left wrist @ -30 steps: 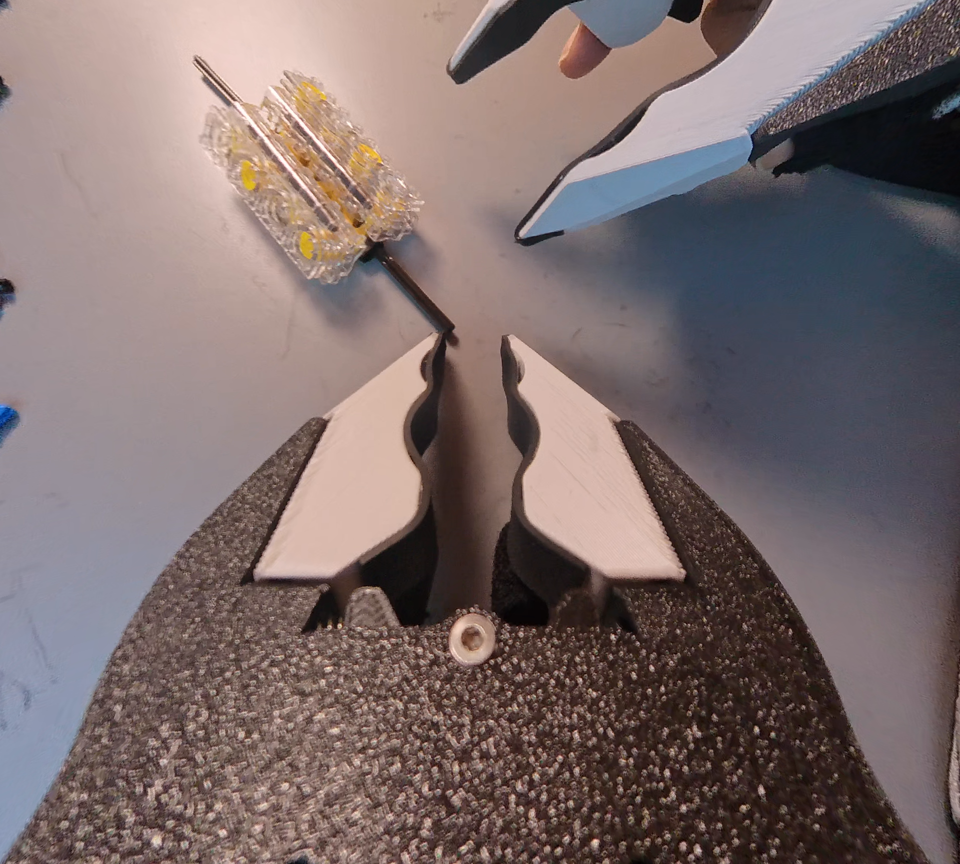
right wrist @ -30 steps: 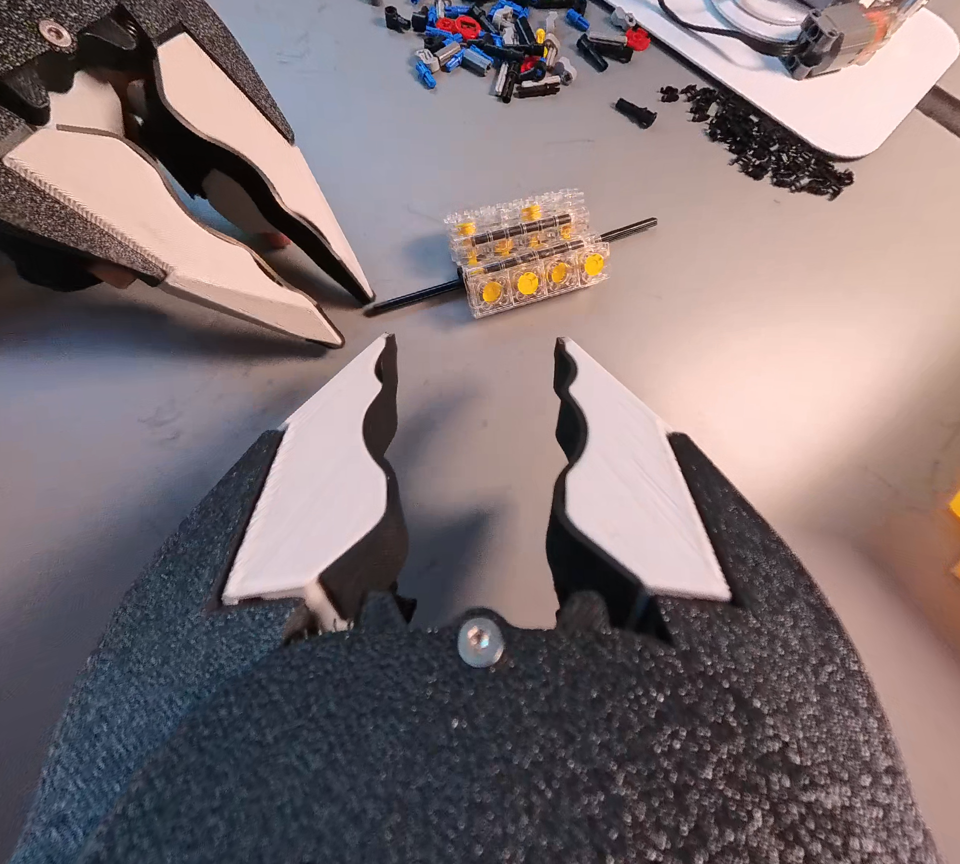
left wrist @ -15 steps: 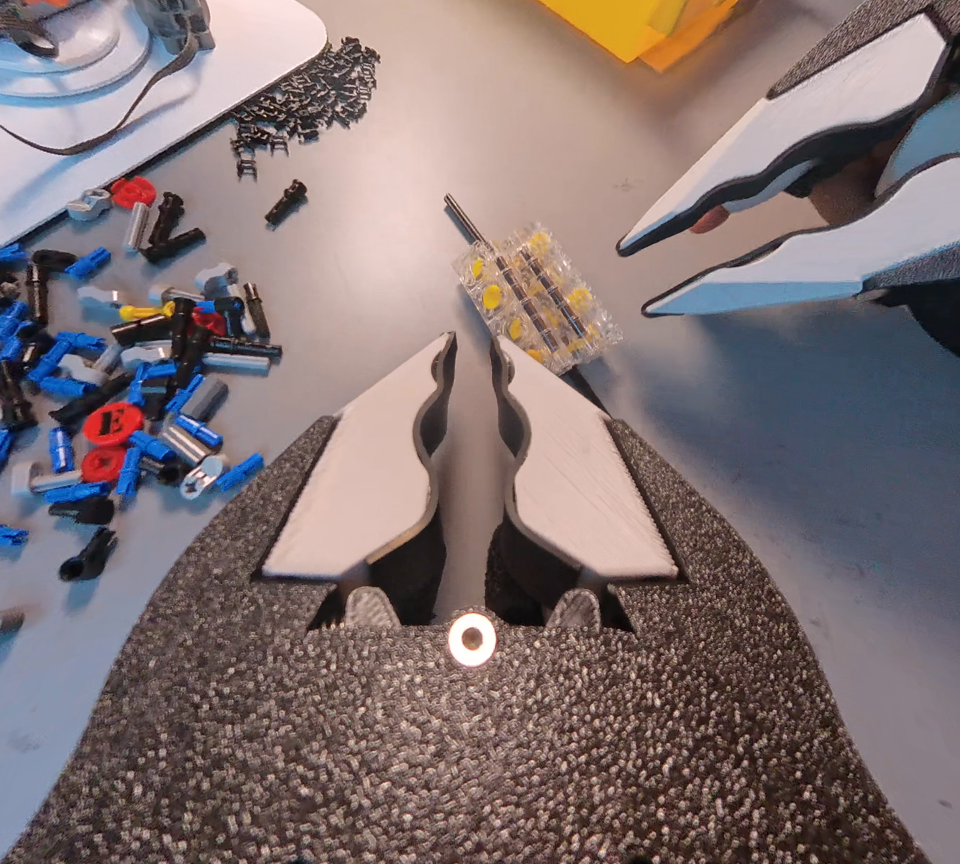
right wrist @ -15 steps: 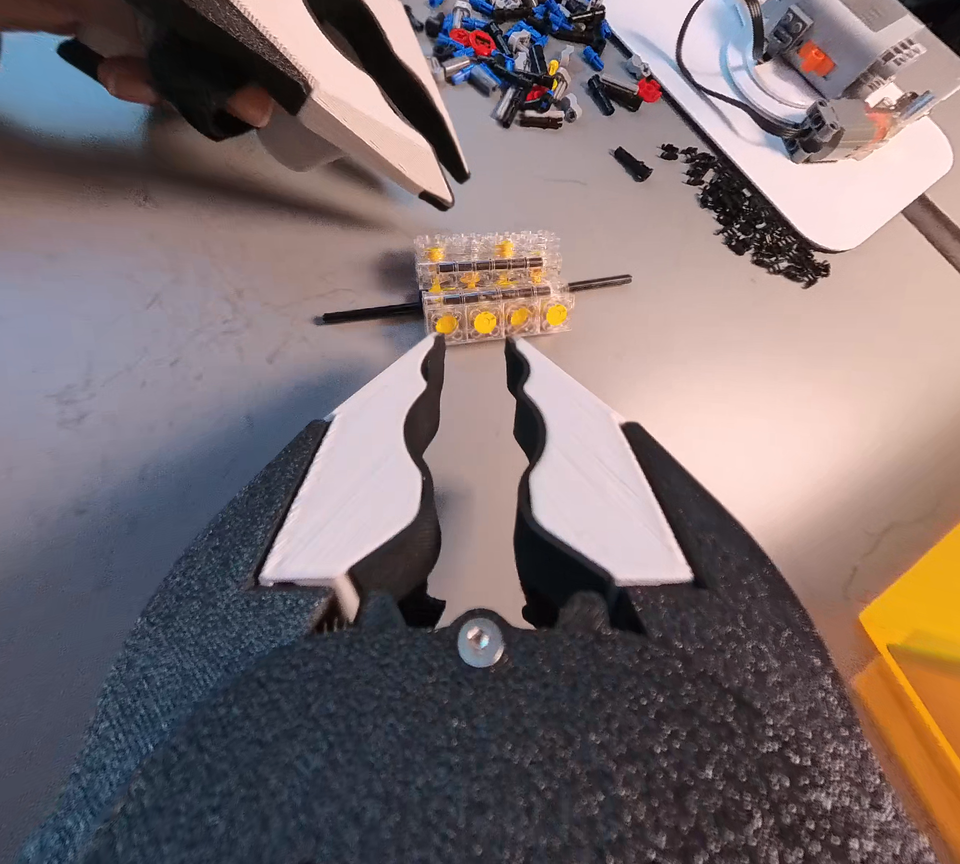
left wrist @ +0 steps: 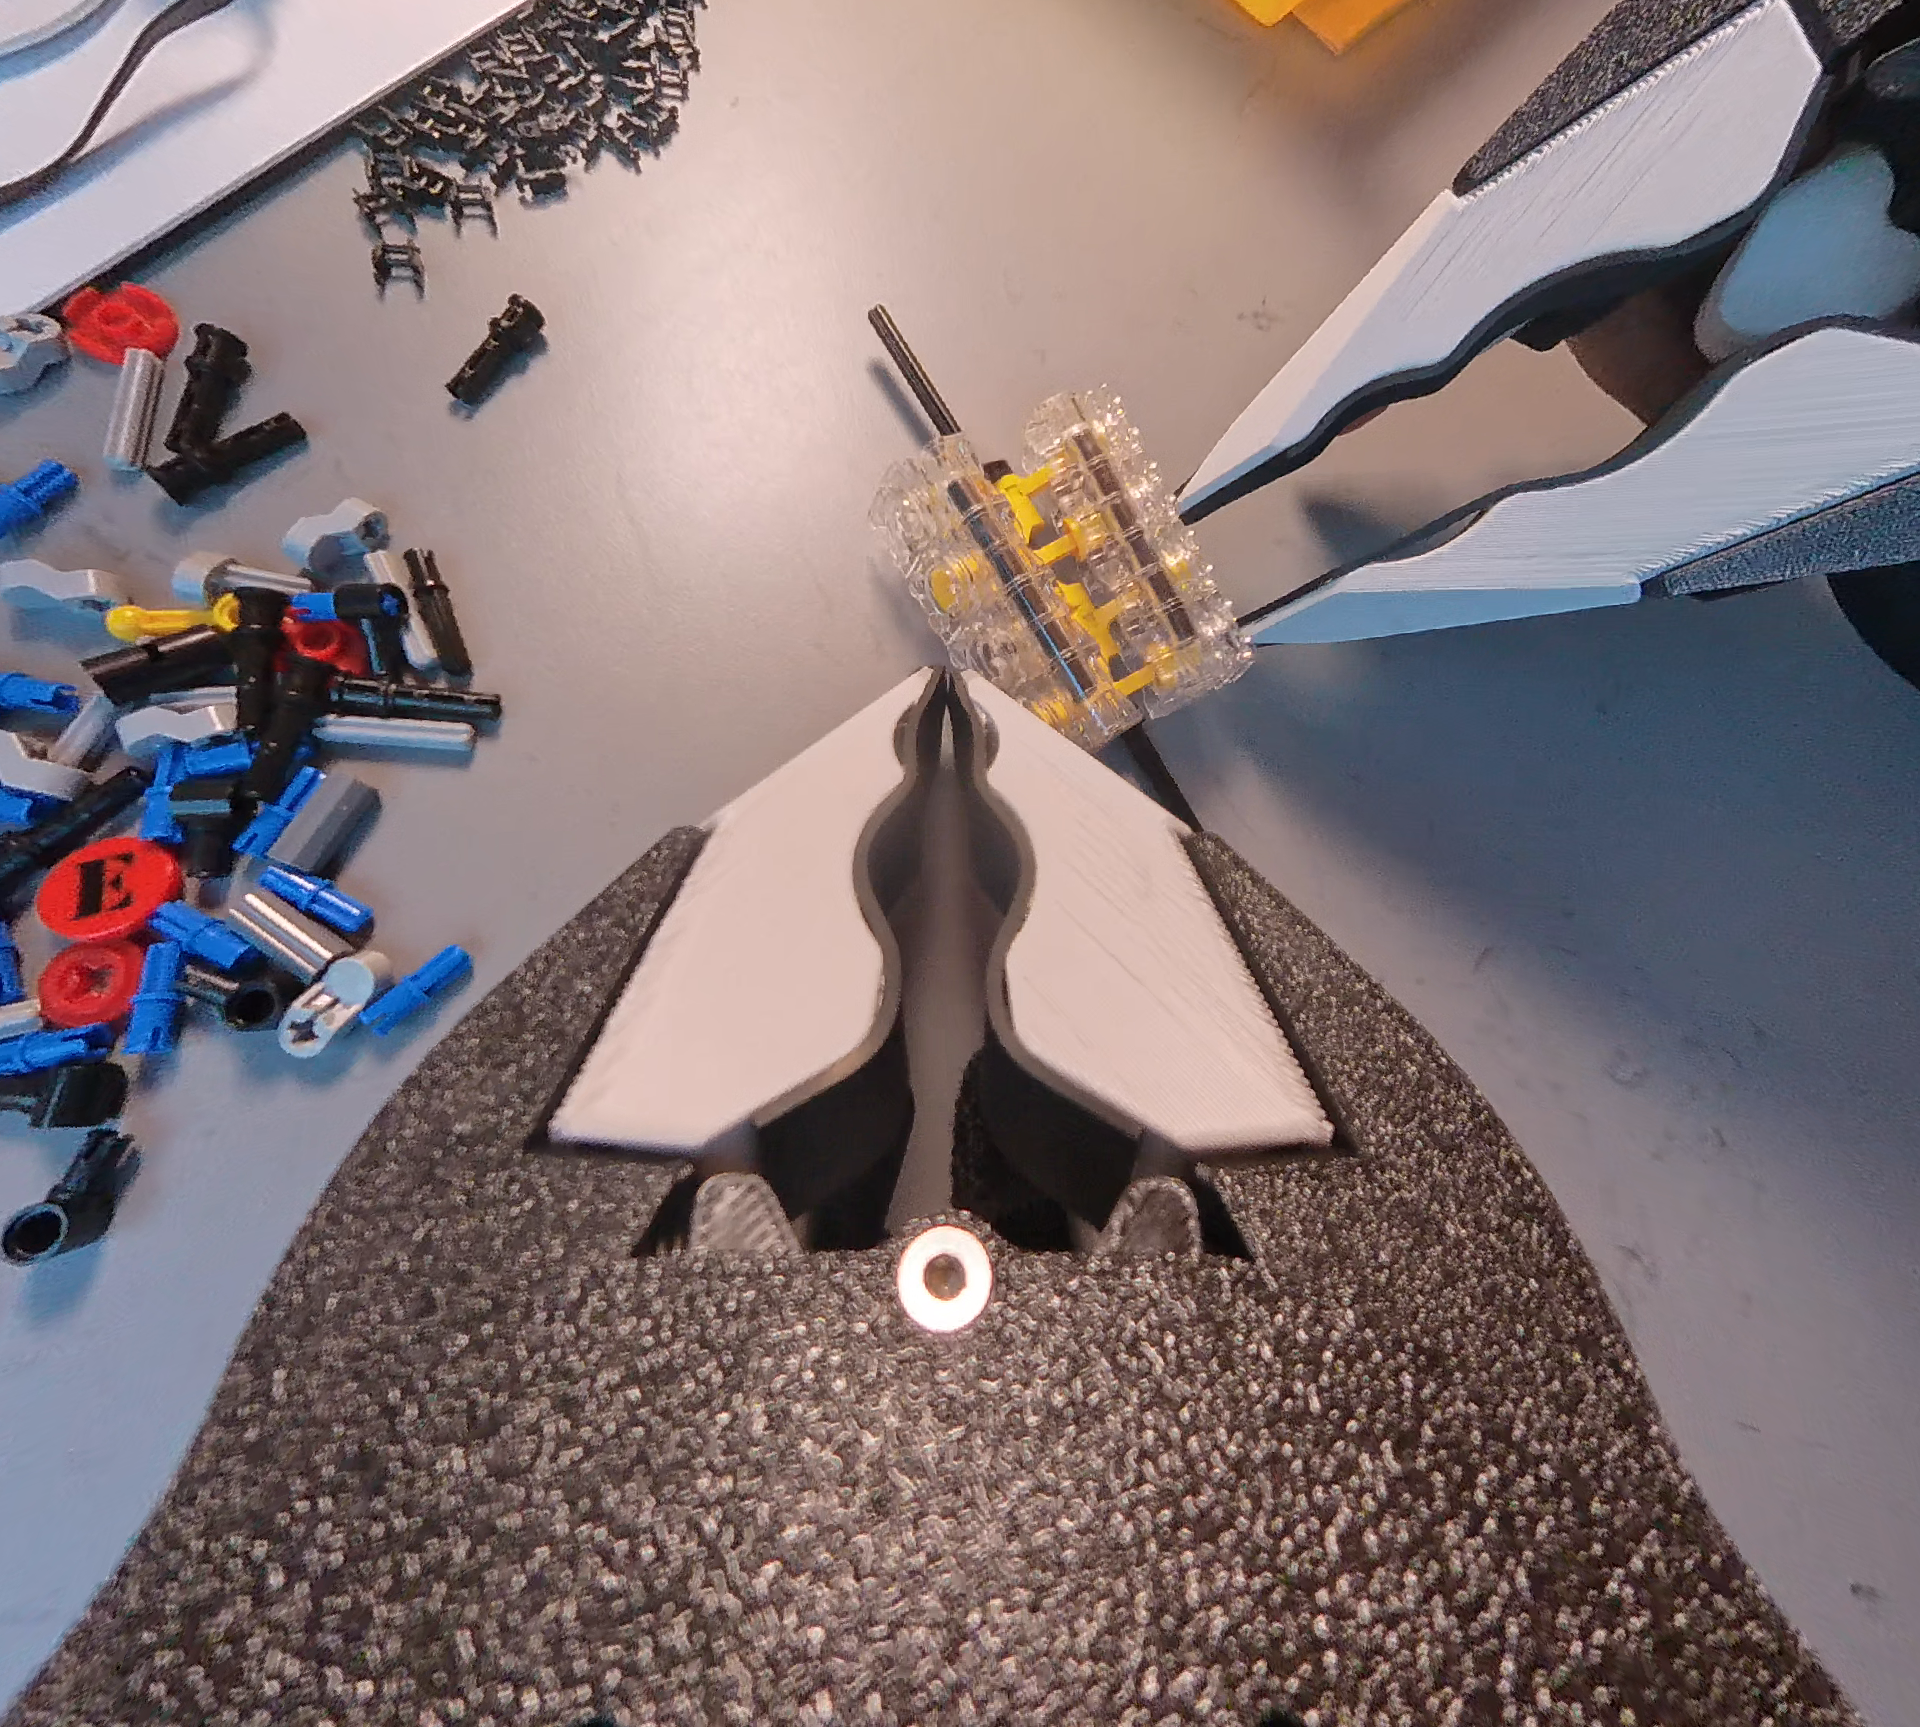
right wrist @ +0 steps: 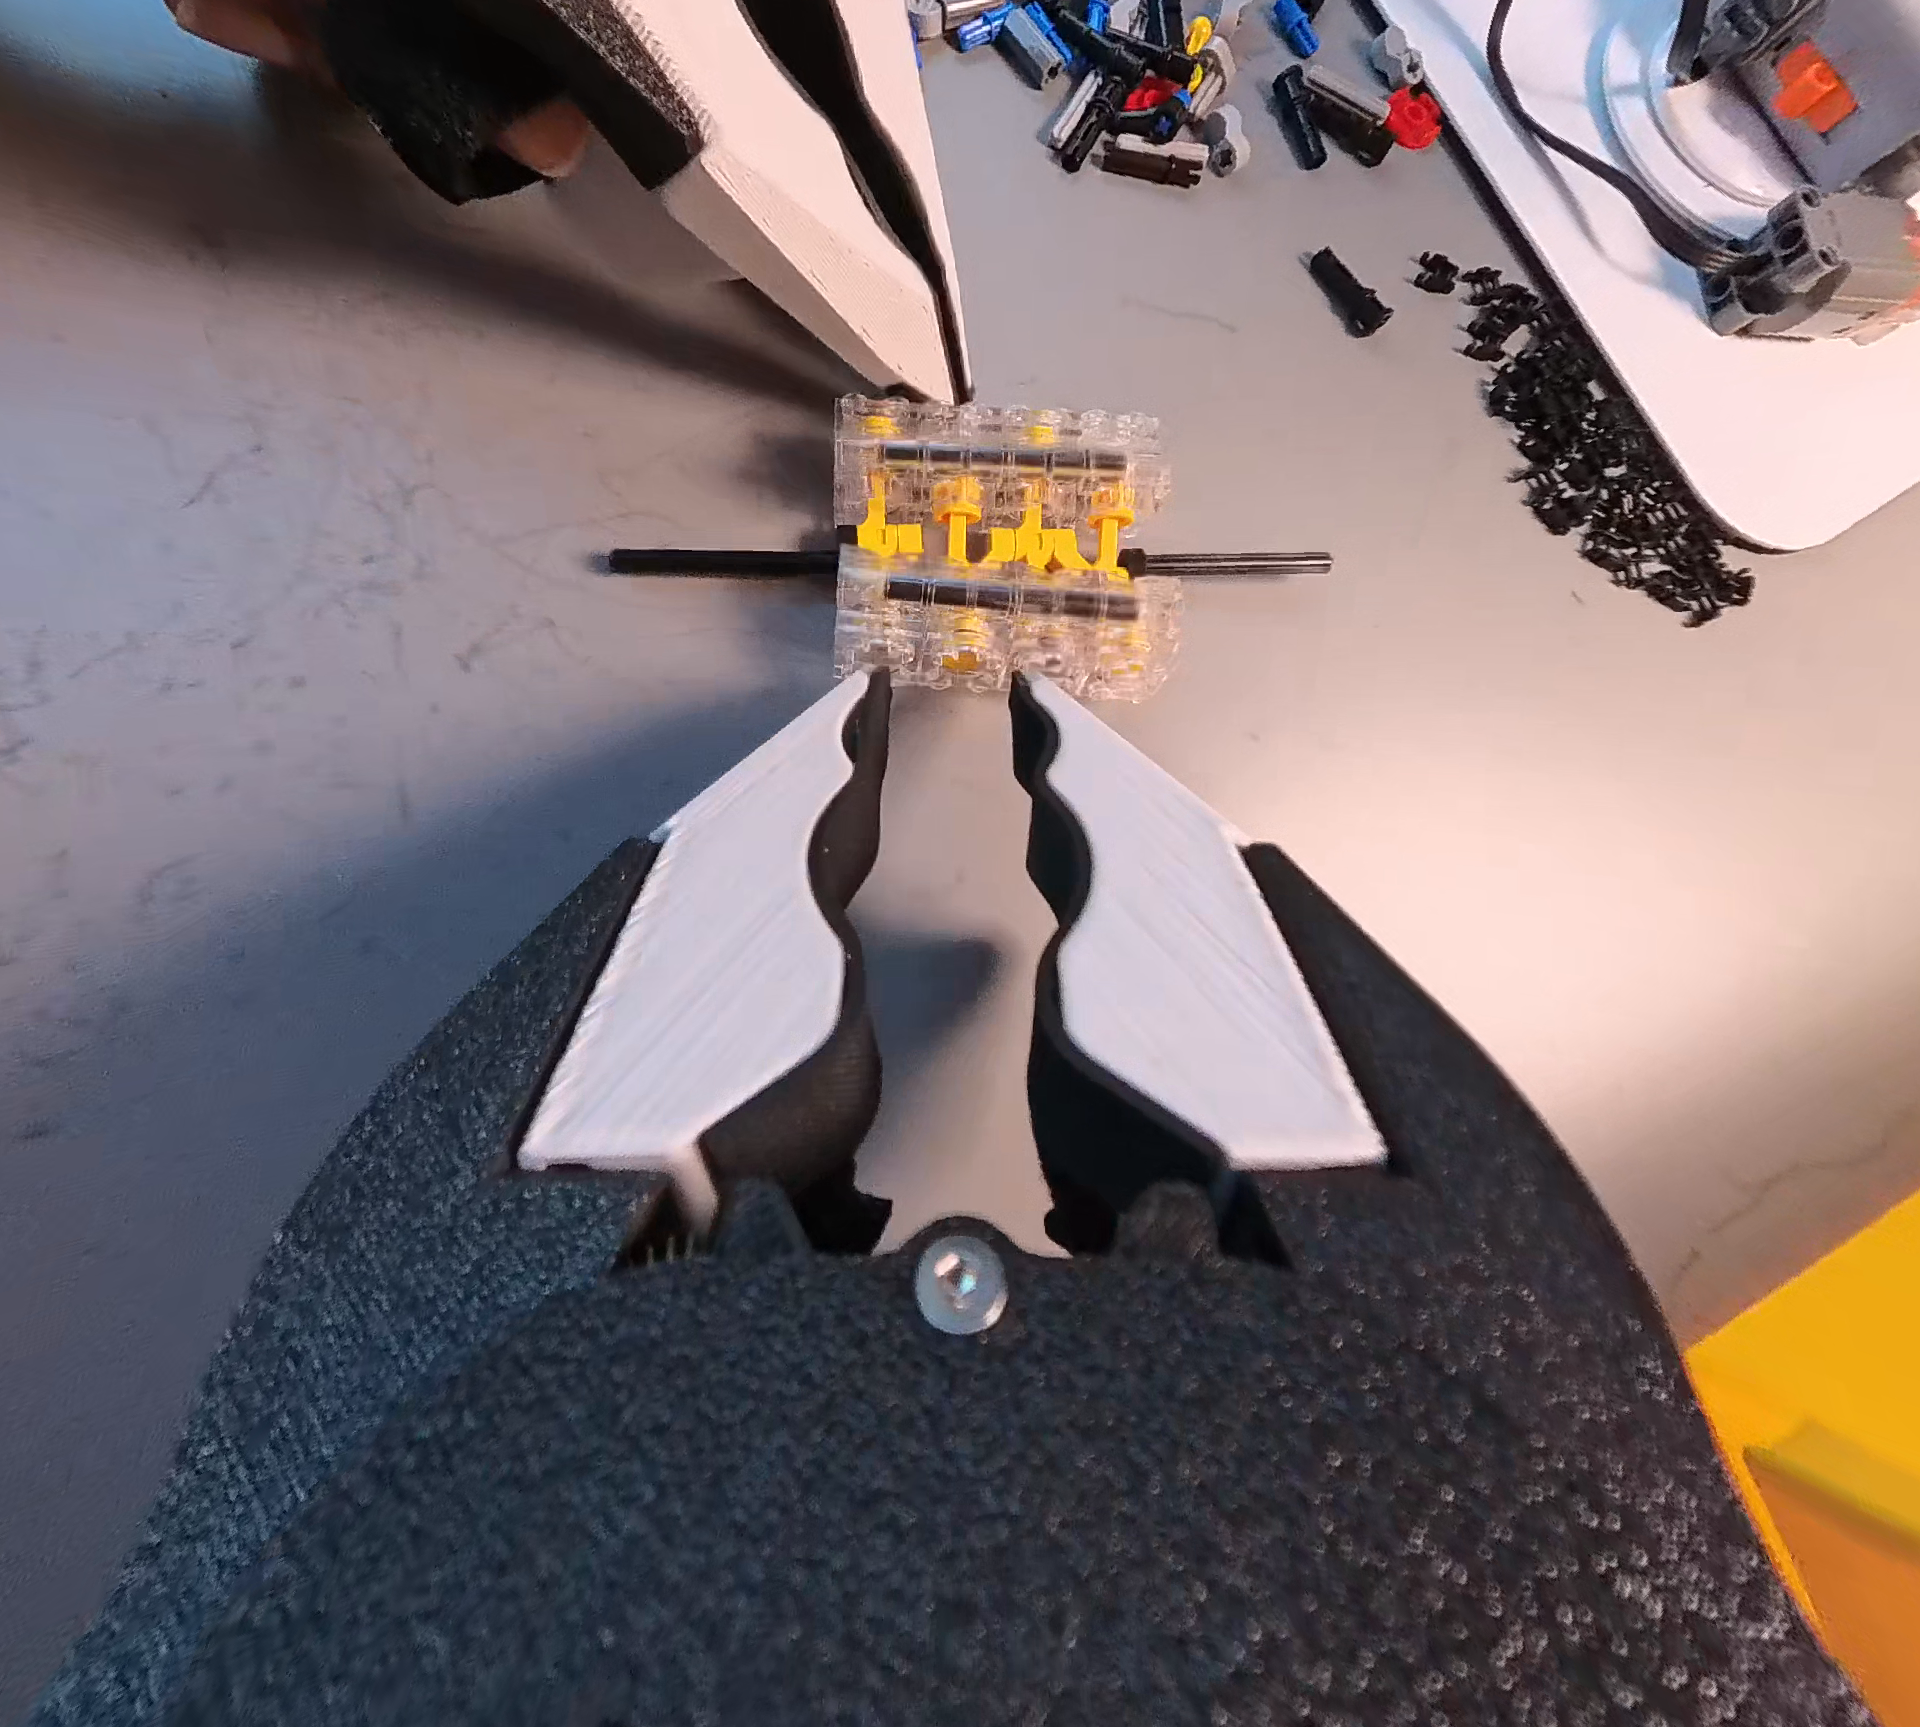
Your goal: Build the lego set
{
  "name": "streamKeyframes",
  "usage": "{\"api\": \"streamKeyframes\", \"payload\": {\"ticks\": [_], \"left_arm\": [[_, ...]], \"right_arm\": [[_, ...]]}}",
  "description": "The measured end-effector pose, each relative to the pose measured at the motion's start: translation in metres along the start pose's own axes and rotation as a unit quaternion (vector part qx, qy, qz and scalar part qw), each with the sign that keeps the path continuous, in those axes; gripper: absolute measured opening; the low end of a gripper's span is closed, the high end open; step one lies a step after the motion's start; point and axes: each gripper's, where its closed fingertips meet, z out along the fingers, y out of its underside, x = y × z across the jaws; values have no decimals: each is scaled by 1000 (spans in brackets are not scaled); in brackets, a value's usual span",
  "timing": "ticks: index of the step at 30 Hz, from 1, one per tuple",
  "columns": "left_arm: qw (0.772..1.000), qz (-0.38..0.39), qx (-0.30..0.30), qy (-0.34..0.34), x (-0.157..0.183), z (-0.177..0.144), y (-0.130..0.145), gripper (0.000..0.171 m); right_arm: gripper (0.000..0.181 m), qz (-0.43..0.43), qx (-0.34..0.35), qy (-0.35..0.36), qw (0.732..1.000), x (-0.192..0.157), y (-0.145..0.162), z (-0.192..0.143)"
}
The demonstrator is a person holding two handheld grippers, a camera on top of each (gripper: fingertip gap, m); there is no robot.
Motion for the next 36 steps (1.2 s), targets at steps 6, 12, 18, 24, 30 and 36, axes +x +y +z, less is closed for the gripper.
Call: {"api": "streamKeyframes", "payload": {"ticks": [6, 12, 18, 24, 30, 36], "left_arm": [[1000, 14, 16, 9, 5, -2, -6, 0], [999, 34, 18, 14, 11, -1, -7, 0], [999, 35, 7, 32, 11, -1, -7, 1], [999, 18, 8, 42, 0, -3, -10, 8], [999, 20, 5, 43, -4, 4, -14, 8], [999, 26, 1, 41, -9, 7, -19, 10]], "right_arm": [[21, 6, 21, -9, 1000, 1, -7, -2], [22, 3, 25, -24, 999, 3, -9, -1], [24, -32, 12, -64, 997, 3, -10, 0], [28, -31, 22, -92, 995, 3, -10, 0], [33, -9, 34, -100, 994, 10, -5, 0], [36, 4, 46, -107, 993, 19, -4, 3]]}}
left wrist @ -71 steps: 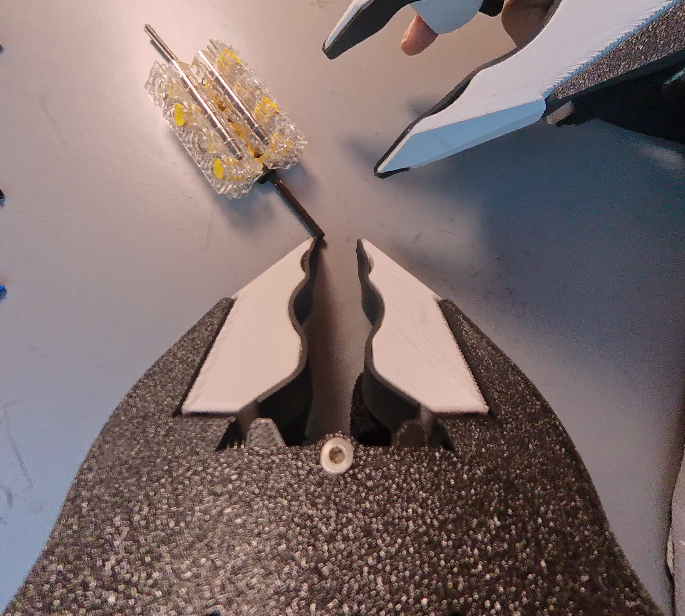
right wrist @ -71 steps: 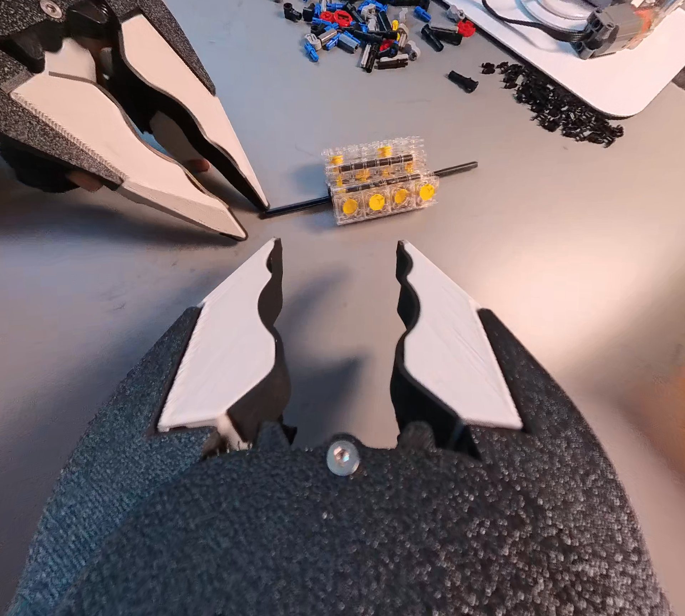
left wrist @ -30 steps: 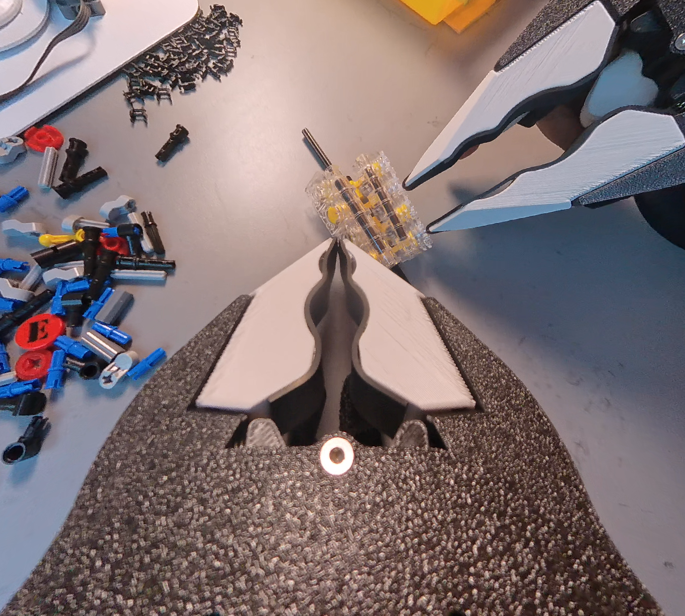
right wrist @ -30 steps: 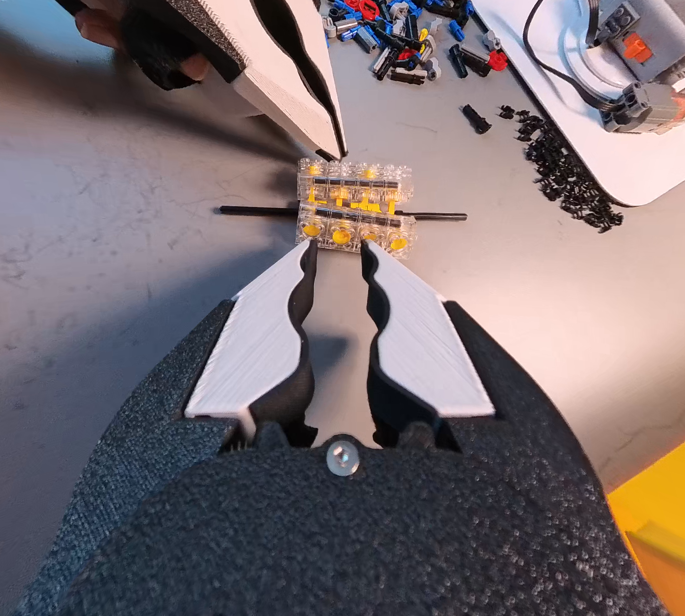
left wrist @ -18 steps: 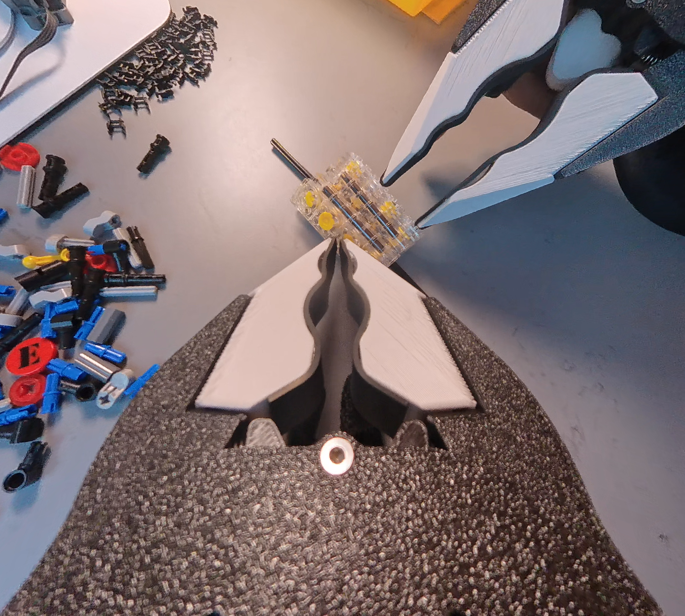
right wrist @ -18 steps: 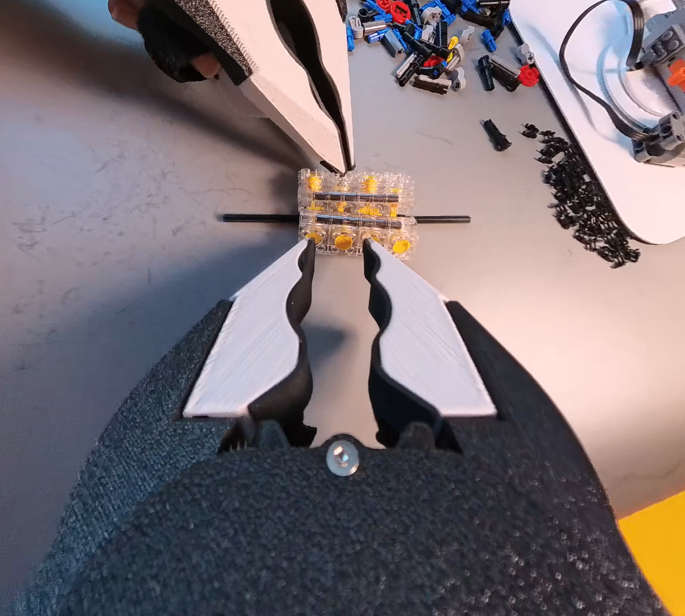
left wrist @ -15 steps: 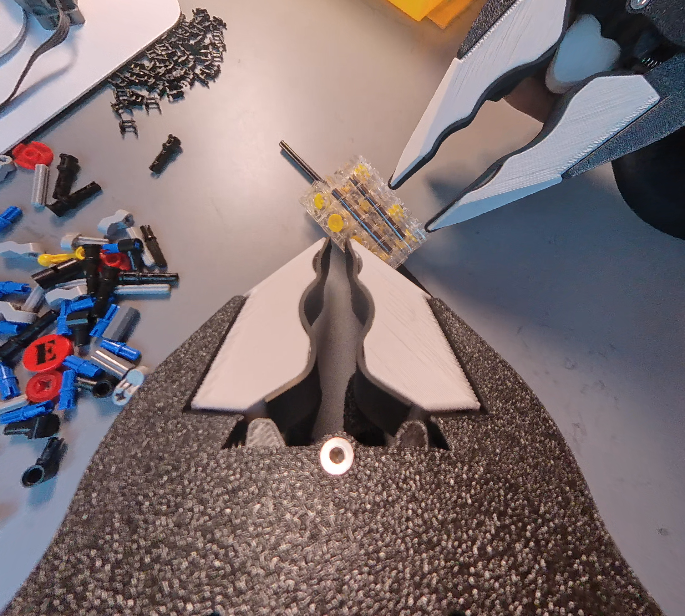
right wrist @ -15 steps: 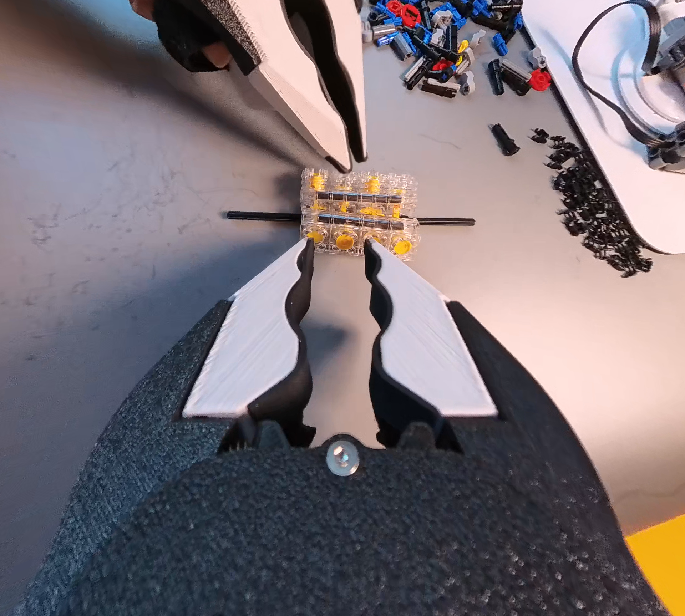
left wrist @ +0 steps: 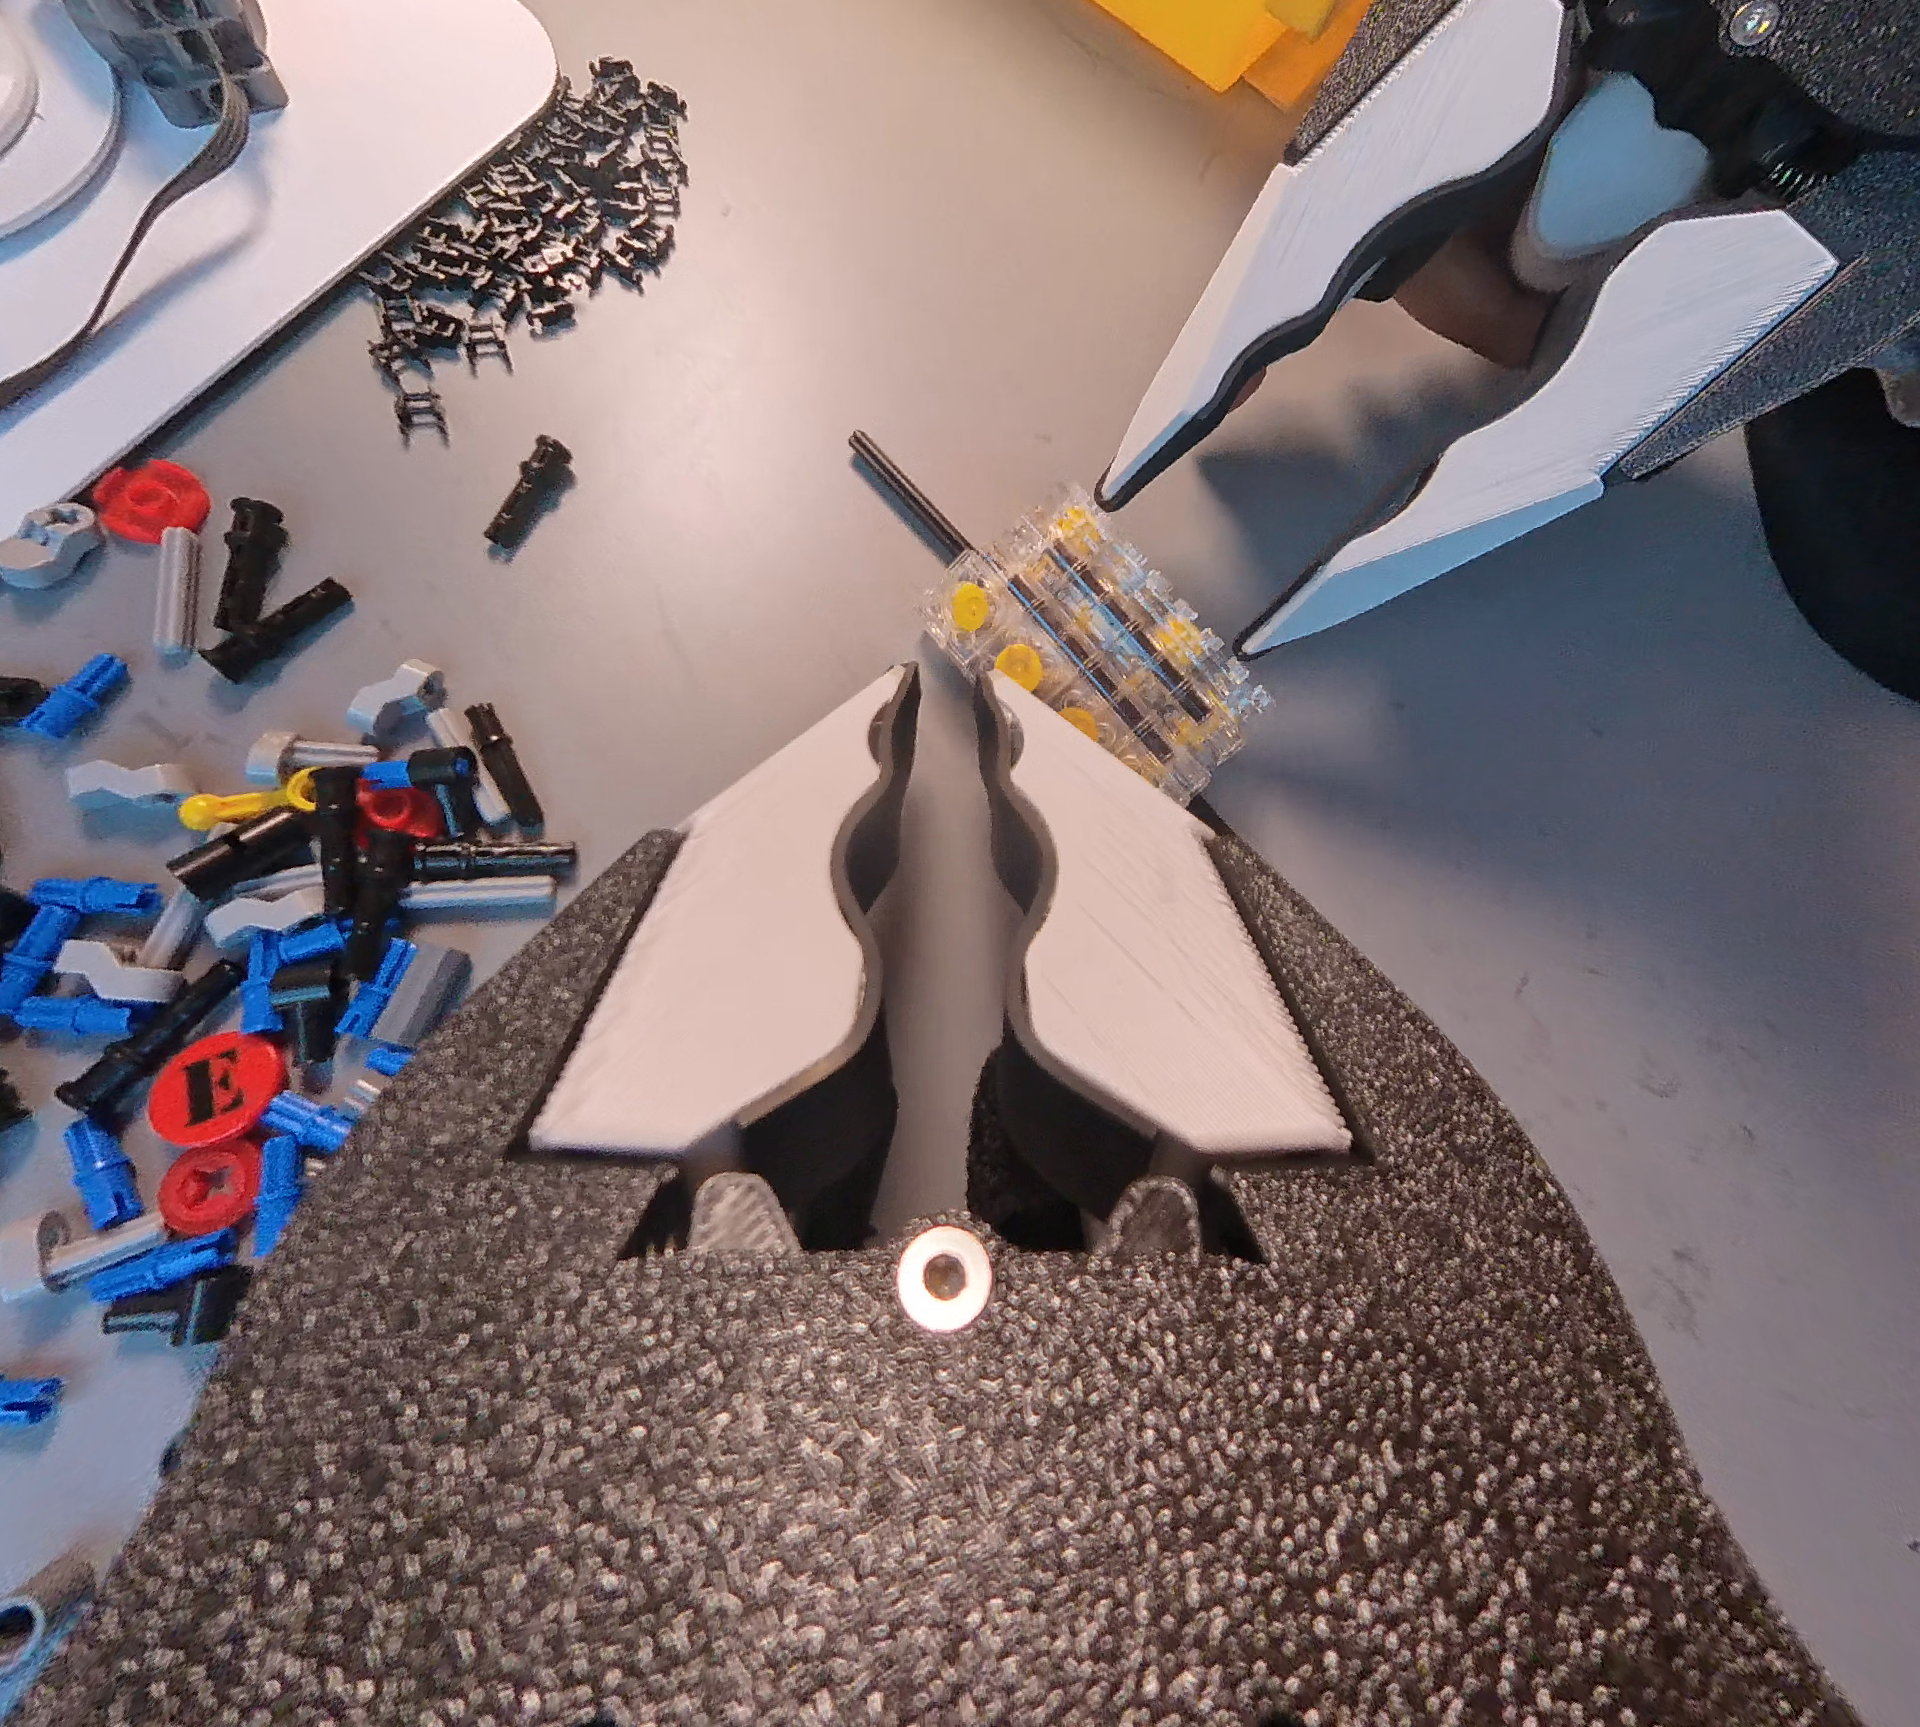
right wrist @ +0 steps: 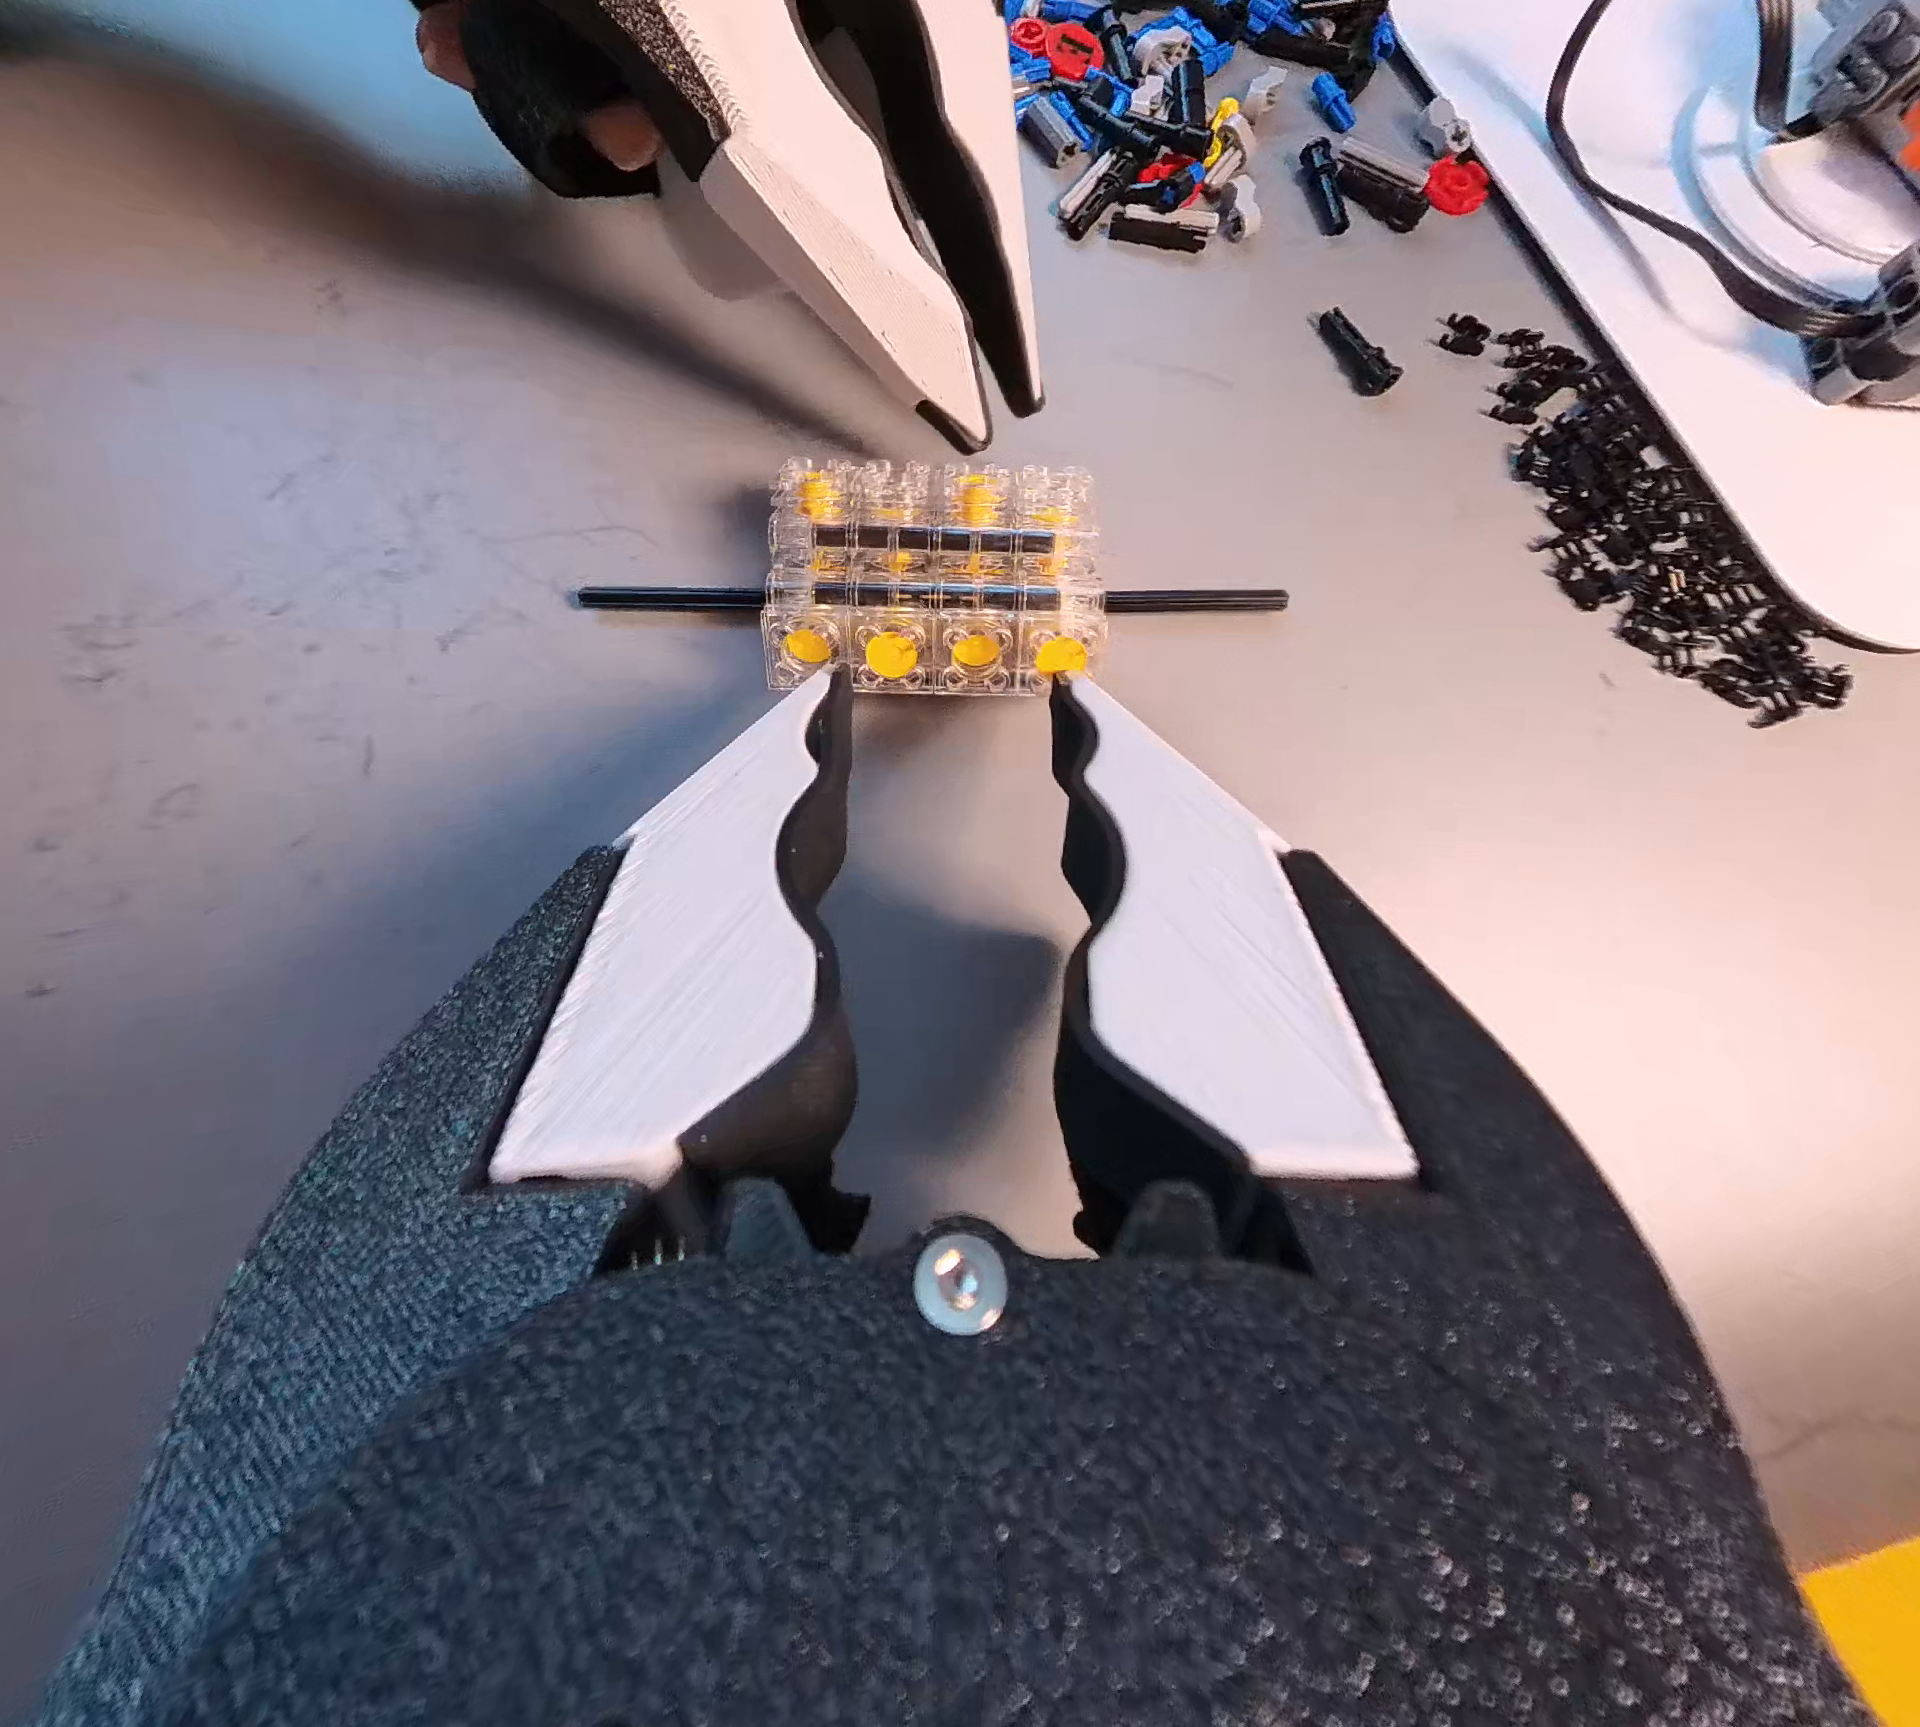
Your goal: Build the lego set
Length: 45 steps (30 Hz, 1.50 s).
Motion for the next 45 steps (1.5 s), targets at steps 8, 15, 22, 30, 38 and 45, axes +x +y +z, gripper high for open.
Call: {"api": "streamKeyframes", "payload": {"ticks": [8, 15, 22, 30, 38, 45], "left_arm": [[1000, 0, -9, 20, 2, 4, -1, 6], [1000, 4, -12, 19, -1, 0, 2, 11], [999, -13, -4, 46, 3, -5, 0, 12], [998, -1, -8, 54, 11, -2, 2, 0], [999, -6, -11, 45, 8, -2, 2, 7], [998, -28, -4, 50, 6, -19, 2, 26]], "right_arm": [[39, -25, -8, -6, 1000, 3, -3, 1], [43, -36, -12, -12, 999, 0, -3, 3], [44, -28, 4, -13, 1000, 2, -7, 2], [44, -27, 14, -18, 999, 2, -9, 5], [44, -29, 22, -14, 999, 2, -9, 5], [51, -10, 41, -10, 999, 12, -7, -15]]}}
